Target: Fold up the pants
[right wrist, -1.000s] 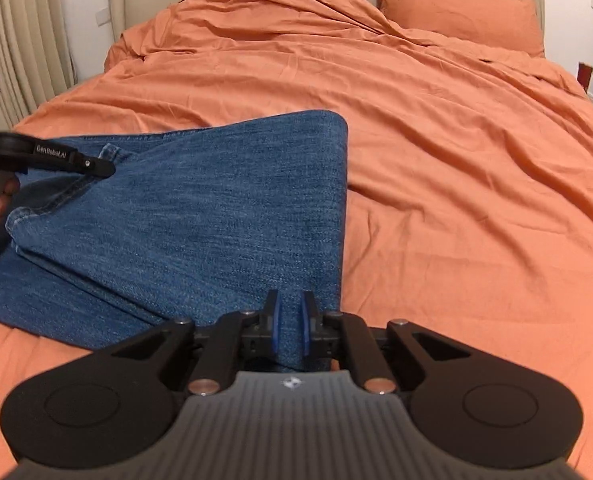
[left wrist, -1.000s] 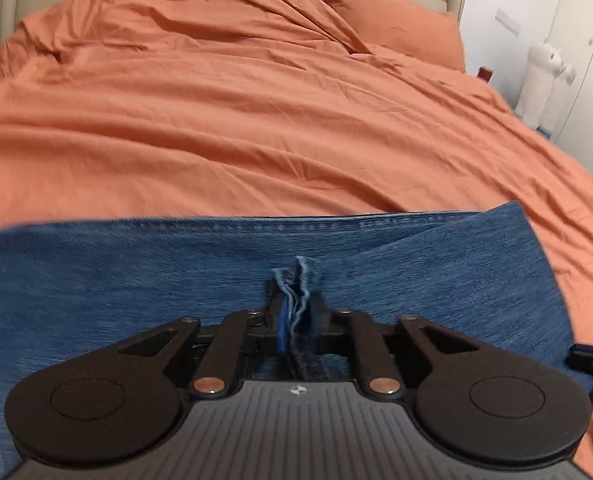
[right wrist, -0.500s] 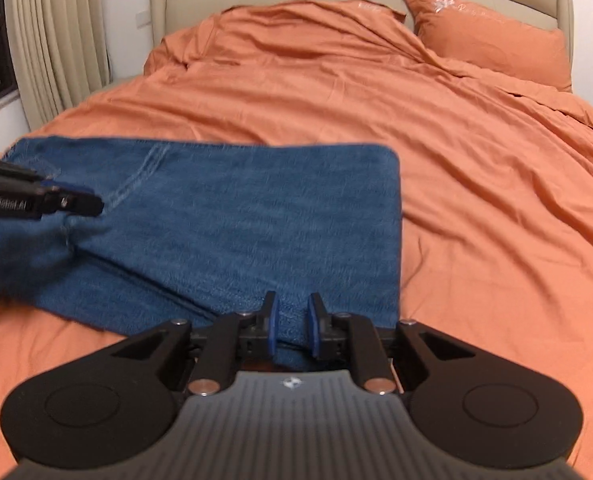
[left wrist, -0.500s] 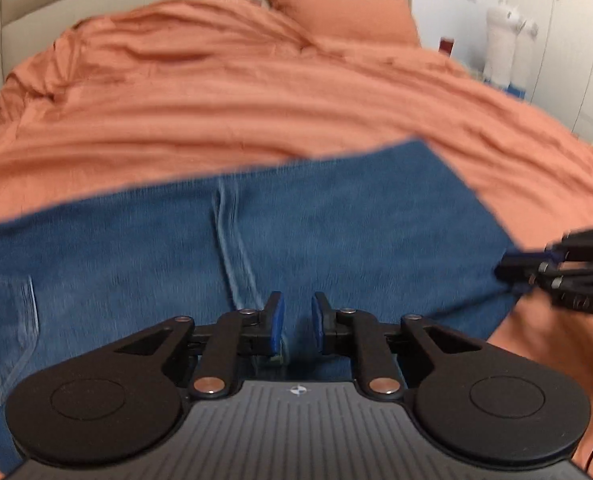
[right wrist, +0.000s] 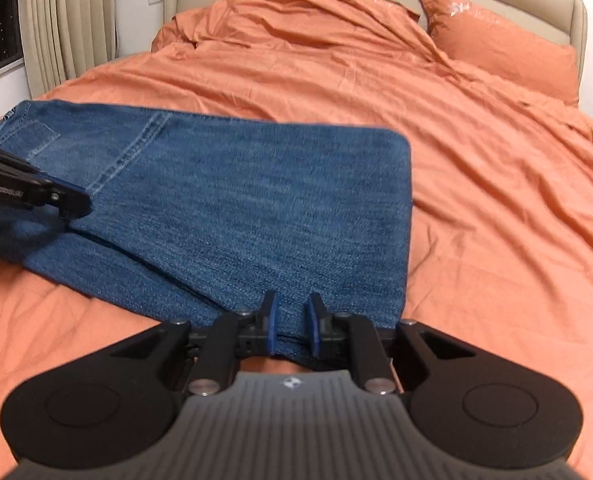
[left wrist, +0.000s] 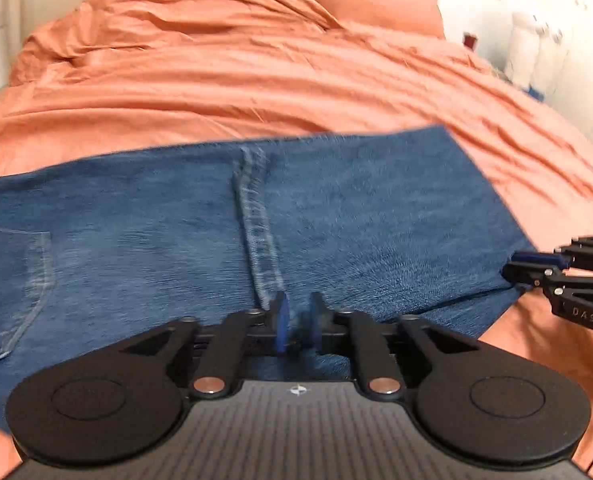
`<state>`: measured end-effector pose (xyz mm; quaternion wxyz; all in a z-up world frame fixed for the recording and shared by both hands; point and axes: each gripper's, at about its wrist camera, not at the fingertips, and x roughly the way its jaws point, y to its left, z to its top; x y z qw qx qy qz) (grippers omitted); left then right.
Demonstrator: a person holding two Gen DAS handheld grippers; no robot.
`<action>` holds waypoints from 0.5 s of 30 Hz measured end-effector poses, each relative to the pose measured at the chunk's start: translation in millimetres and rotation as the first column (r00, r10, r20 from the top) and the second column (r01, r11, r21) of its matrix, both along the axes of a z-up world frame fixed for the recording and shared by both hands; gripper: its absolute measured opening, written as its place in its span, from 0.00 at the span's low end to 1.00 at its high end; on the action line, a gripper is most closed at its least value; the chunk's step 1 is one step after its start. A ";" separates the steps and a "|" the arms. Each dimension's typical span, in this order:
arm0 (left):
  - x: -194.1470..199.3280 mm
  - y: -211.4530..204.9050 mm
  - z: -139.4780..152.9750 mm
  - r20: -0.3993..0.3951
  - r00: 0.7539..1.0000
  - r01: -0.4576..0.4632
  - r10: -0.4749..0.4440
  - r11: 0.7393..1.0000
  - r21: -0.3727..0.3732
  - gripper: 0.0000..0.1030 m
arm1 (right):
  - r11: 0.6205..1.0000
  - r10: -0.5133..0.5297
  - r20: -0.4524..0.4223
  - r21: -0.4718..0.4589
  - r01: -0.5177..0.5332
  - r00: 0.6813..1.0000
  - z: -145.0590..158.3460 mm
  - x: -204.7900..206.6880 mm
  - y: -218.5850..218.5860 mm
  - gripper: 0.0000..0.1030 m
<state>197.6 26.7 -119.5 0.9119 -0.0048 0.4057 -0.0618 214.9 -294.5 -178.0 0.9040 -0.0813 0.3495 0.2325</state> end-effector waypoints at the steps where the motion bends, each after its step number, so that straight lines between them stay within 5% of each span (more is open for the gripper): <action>1: -5.1 4.5 5.7 0.011 1.000 -0.012 0.012 1.000 -0.003 0.31 | 1.000 -0.001 0.005 -0.001 0.001 1.000 5.0 -1.4 0.0 0.13; 10: -47.1 101.8 51.4 0.032 0.971 -0.231 0.235 0.967 -0.103 0.31 | 0.987 0.154 0.081 -0.060 -0.149 0.985 53.6 -24.2 44.4 0.21; 15: -63.6 187.9 64.2 0.015 0.895 -0.433 0.446 0.875 -0.219 0.31 | 0.971 0.235 0.069 -0.061 -0.231 0.970 69.0 -23.6 80.0 0.21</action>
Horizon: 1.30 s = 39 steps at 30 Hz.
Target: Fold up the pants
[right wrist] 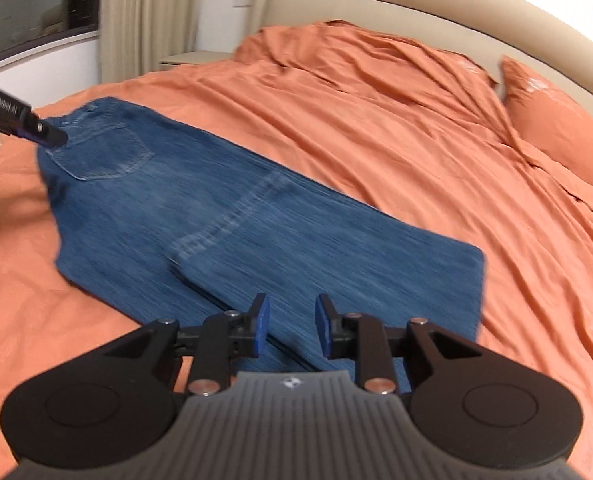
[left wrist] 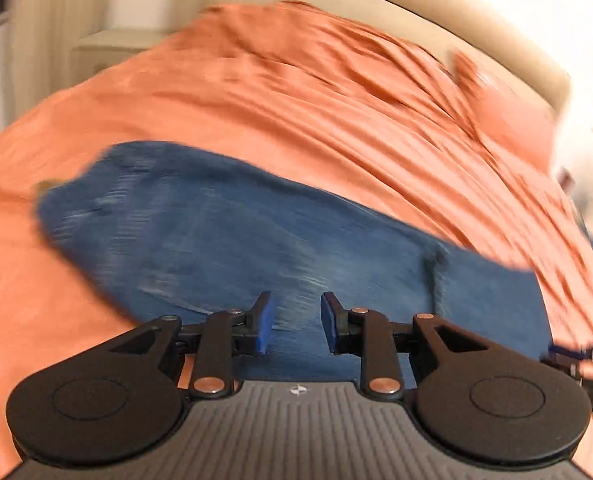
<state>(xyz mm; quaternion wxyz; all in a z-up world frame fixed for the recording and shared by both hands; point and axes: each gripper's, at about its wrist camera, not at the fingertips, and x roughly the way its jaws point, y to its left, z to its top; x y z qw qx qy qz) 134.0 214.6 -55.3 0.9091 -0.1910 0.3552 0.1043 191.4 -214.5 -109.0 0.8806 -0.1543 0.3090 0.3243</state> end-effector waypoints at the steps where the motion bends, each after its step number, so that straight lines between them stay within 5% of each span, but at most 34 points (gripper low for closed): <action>1: -5.1 16.3 0.6 0.009 0.999 -0.053 0.053 0.998 -0.022 0.31 | 1.000 0.005 -0.007 -0.004 -0.005 1.000 1.6 2.6 7.6 0.21; 4: -19.7 68.7 -7.5 0.030 0.979 -0.198 0.204 0.969 -0.147 0.41 | 1.000 0.016 -0.042 -0.014 -0.017 0.999 2.0 14.5 27.5 0.21; 9: -31.2 134.4 -46.7 0.058 0.916 -0.344 0.397 0.851 -0.397 0.56 | 0.999 0.030 -0.081 -0.041 -0.033 0.996 -6.2 37.2 60.8 0.21; 14: -18.1 174.1 -81.7 0.047 0.871 -0.408 0.489 0.773 -0.485 0.59 | 0.998 0.042 -0.113 -0.048 -0.047 0.993 -17.0 59.6 87.1 0.21; 17: -2.8 191.0 -99.7 0.026 0.864 -0.420 0.503 0.748 -0.514 0.59 | 0.997 0.062 -0.125 -0.047 -0.069 0.990 -20.5 73.2 98.4 0.21; 29: 22.0 209.2 -122.3 0.040 0.883 -0.400 0.467 0.795 -0.455 0.59 | 0.995 0.074 -0.254 -0.044 -0.088 0.964 -49.6 129.1 131.7 0.21; 34: 27.7 197.0 -107.7 0.042 0.884 -0.418 0.465 0.828 -0.374 0.32 | 0.999 0.036 -0.319 -0.015 -0.043 0.947 -58.0 138.6 130.1 0.21; 39: 20.9 171.2 -60.9 0.128 0.881 -0.406 0.456 0.865 -0.295 0.20 | 1.000 0.024 -0.287 -0.003 -0.026 0.958 -41.4 130.2 126.4 0.20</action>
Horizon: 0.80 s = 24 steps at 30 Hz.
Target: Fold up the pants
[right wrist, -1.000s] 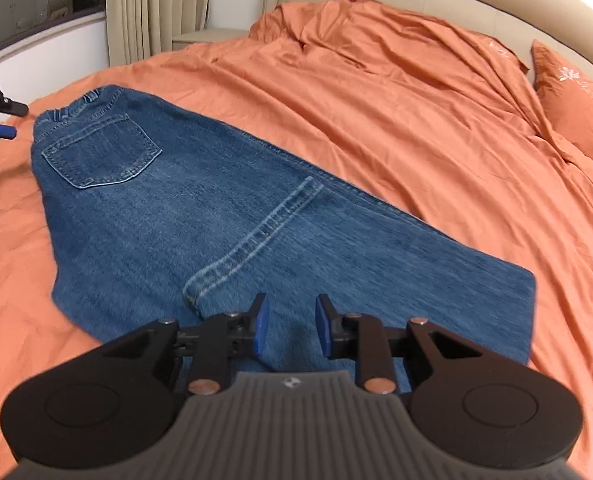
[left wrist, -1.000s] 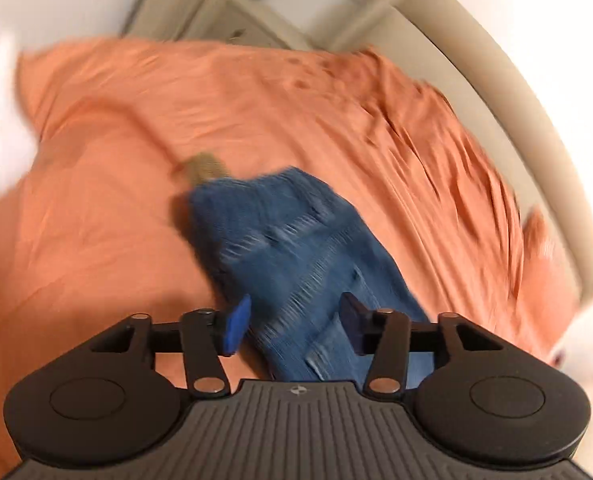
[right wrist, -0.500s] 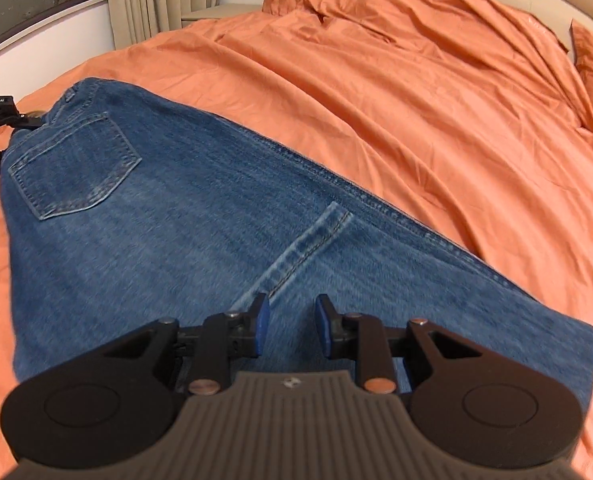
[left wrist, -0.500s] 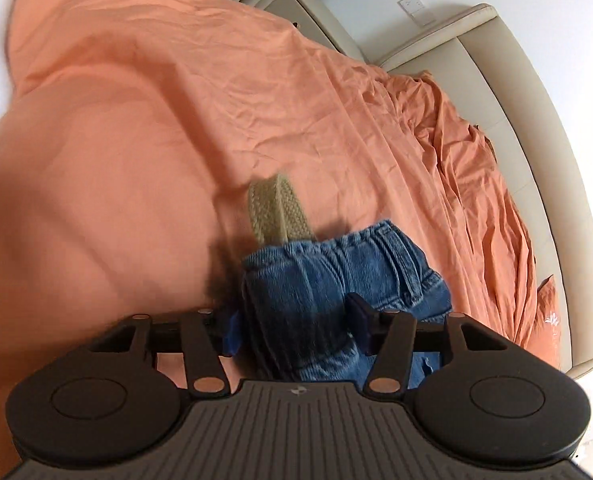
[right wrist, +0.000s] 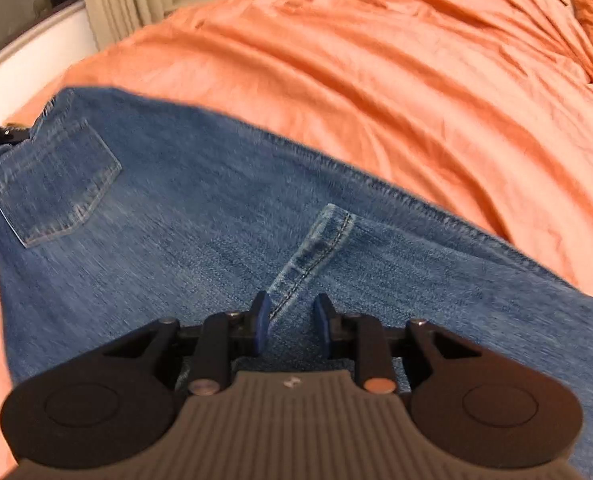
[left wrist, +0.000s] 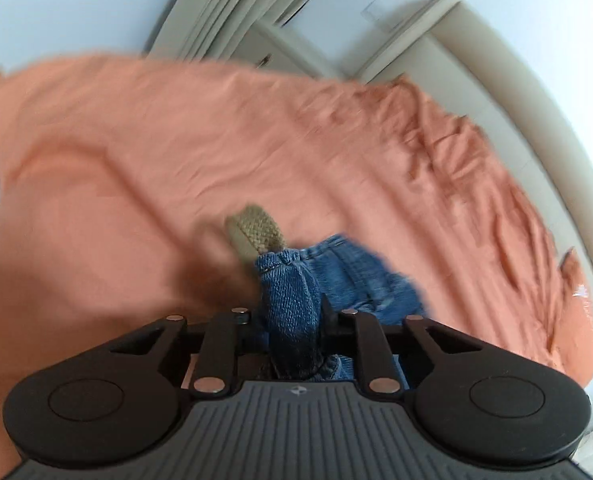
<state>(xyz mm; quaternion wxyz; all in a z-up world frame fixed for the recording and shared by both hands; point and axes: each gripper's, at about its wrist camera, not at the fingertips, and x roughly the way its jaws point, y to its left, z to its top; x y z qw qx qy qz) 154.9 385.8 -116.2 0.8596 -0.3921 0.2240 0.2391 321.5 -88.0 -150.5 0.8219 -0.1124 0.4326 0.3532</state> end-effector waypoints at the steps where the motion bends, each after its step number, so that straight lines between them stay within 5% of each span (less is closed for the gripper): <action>1: -1.6 -8.9 13.6 0.017 1.000 0.015 -0.016 0.999 0.034 0.20 | 1.000 -0.014 0.007 0.020 0.014 1.000 6.1 -2.9 -5.3 0.20; 5: -0.7 -66.8 72.5 0.052 0.993 0.089 -0.103 0.971 0.223 0.20 | 0.997 -0.041 0.028 0.071 0.039 0.999 29.9 -21.8 -32.5 0.20; 8: 3.8 -128.0 110.1 0.057 0.983 0.142 -0.177 0.912 0.385 0.20 | 0.995 -0.053 0.038 0.086 0.049 0.998 43.5 -39.1 -56.3 0.21; 11: 9.8 -202.0 133.0 0.019 0.966 0.202 -0.259 0.795 0.573 0.20 | 0.992 -0.074 0.037 0.107 0.070 0.997 53.0 -54.5 -82.2 0.21; 15: 22.5 -300.7 125.5 -0.106 0.925 0.316 -0.364 0.586 0.747 0.20 | 0.981 -0.126 0.017 0.154 0.122 0.992 56.4 -75.1 -112.9 0.21; 21: 39.4 -410.4 53.7 -0.317 0.823 0.510 -0.471 0.367 0.778 0.20 | 0.952 -0.214 -0.023 0.221 0.214 0.977 41.7 -102.4 -152.7 0.21; 24: 39.0 -442.3 10.5 -0.433 0.738 0.632 -0.518 0.305 0.713 0.21 | 0.933 -0.260 -0.059 0.242 0.267 0.964 28.5 -111.9 -171.6 0.21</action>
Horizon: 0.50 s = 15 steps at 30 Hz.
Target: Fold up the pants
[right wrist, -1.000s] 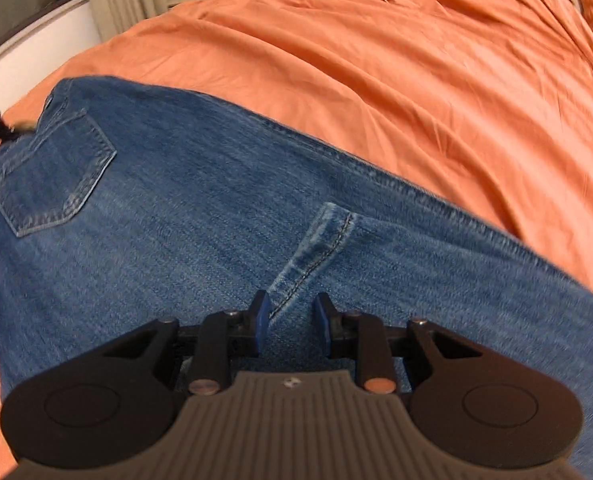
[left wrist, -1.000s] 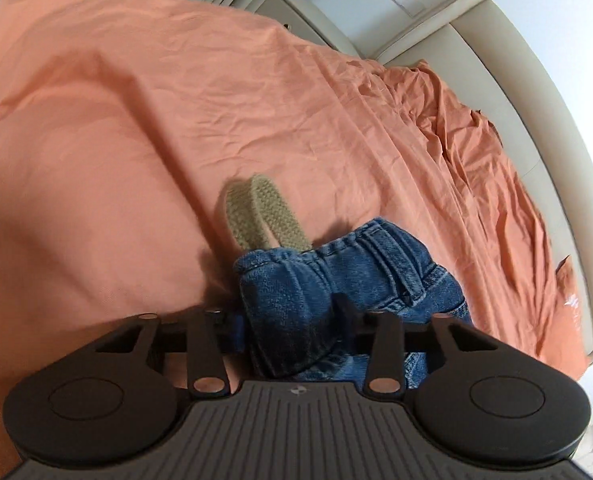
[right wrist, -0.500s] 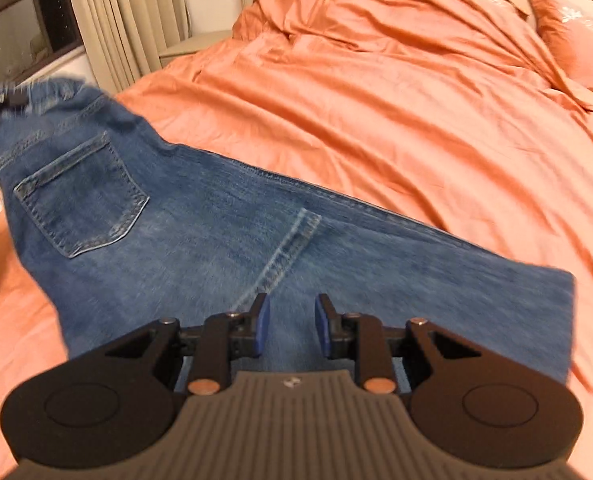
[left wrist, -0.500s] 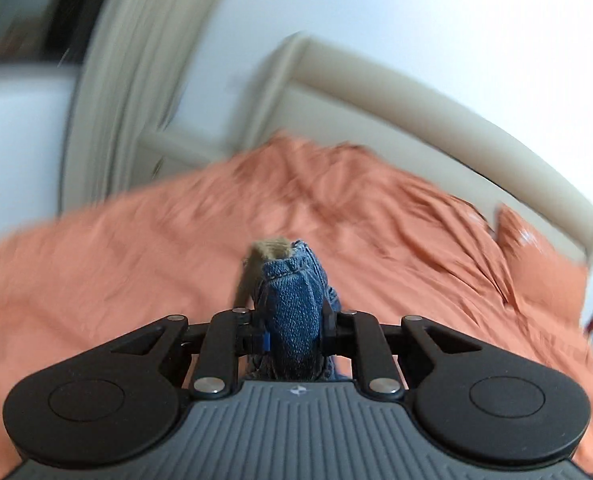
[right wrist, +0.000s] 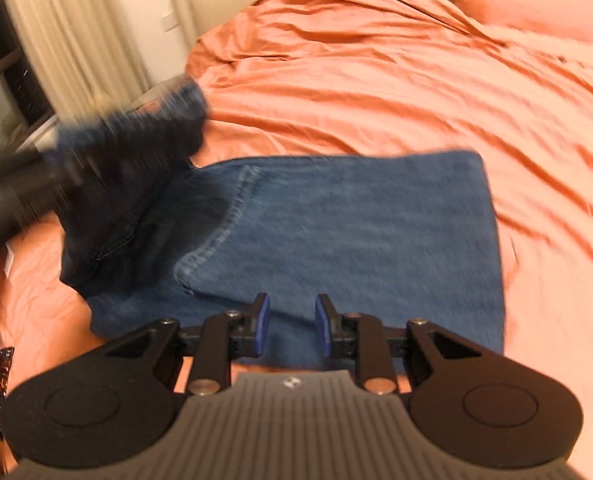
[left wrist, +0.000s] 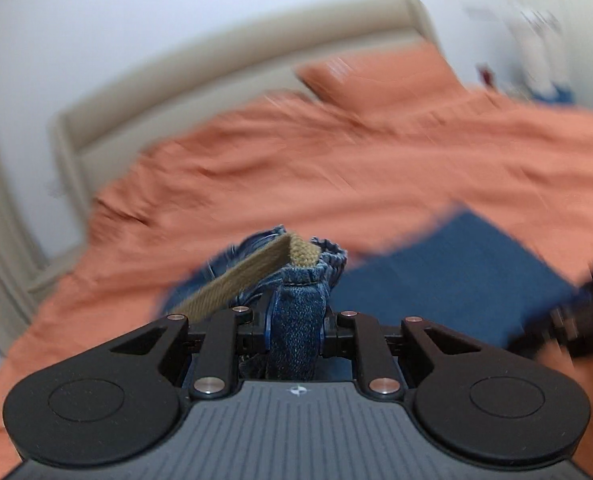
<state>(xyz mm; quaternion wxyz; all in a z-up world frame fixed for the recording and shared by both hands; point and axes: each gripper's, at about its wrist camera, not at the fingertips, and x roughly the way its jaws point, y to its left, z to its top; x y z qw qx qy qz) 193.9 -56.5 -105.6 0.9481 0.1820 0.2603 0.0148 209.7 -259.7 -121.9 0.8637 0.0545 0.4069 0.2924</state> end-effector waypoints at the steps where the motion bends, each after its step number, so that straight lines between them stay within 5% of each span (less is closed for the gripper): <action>1: 1.2 -7.1 -10.8 -0.048 0.999 0.023 -0.023 1.000 0.002 0.21 | 1.000 -0.015 -0.009 0.013 0.015 1.000 -4.3 -1.9 -5.3 0.21; 3: -0.3 -15.4 -27.4 -0.157 0.986 0.053 -0.054 0.999 -0.007 0.24 | 0.999 -0.038 -0.022 0.033 0.039 0.999 -13.0 -5.9 -15.7 0.21; 5: 0.0 -15.4 -31.5 -0.202 0.977 0.068 -0.072 0.997 -0.029 0.37 | 0.997 -0.053 -0.032 0.046 0.054 0.998 -21.8 -8.6 -23.8 0.21; 7: -0.3 -8.9 -26.6 -0.250 0.961 0.088 -0.119 0.987 -0.132 0.59 | 0.996 -0.054 -0.042 0.069 0.057 0.998 -29.9 -10.3 -30.0 0.21; 11: 0.9 14.0 -4.2 -0.282 0.942 0.089 -0.184 0.944 -0.318 0.64 | 0.993 -0.036 -0.054 0.107 0.042 0.998 -33.1 -6.8 -30.4 0.23; 15: 6.8 45.2 26.3 -0.237 0.959 0.062 -0.154 0.933 -0.355 0.64 | 0.982 -0.006 -0.057 0.189 0.017 0.998 -20.7 7.6 -24.0 0.38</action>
